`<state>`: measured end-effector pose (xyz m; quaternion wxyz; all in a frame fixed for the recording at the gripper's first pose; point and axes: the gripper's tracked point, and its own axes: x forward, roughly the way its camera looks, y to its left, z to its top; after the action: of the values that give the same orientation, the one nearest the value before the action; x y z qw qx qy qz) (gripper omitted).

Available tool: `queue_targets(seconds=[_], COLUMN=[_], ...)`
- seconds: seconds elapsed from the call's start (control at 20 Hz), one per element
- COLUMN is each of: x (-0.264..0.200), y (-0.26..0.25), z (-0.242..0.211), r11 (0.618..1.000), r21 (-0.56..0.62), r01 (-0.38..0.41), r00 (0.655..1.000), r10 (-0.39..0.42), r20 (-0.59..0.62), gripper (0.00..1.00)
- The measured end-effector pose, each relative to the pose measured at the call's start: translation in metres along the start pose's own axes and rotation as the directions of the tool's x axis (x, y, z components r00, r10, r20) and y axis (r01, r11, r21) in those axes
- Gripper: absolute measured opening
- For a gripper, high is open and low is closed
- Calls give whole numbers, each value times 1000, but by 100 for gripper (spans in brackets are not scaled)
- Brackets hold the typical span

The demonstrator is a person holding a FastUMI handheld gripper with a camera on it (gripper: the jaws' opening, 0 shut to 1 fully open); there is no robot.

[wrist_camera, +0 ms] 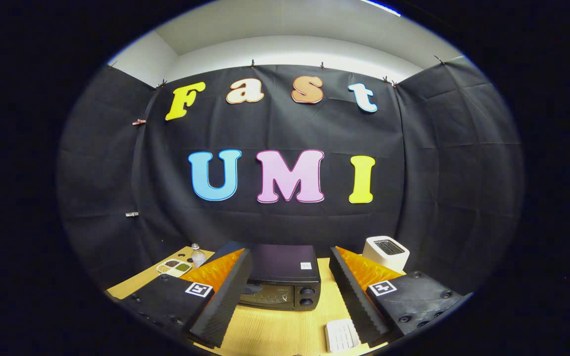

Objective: Open the toaster oven, put the food inside, and close the toaster oven door.

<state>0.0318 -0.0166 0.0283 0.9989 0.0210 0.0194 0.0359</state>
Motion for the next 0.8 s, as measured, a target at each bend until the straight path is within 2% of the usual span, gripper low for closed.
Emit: queue_targets(seconds=[0.35, 0.8], x=[3, 1], y=[-2, -16], z=[-8, -14], r11=[1000, 999], r21=[7, 39], r01=[-15, 4], r00=[1000, 999], r10=[15, -3], r20=[-22, -40], gripper=[98, 98])
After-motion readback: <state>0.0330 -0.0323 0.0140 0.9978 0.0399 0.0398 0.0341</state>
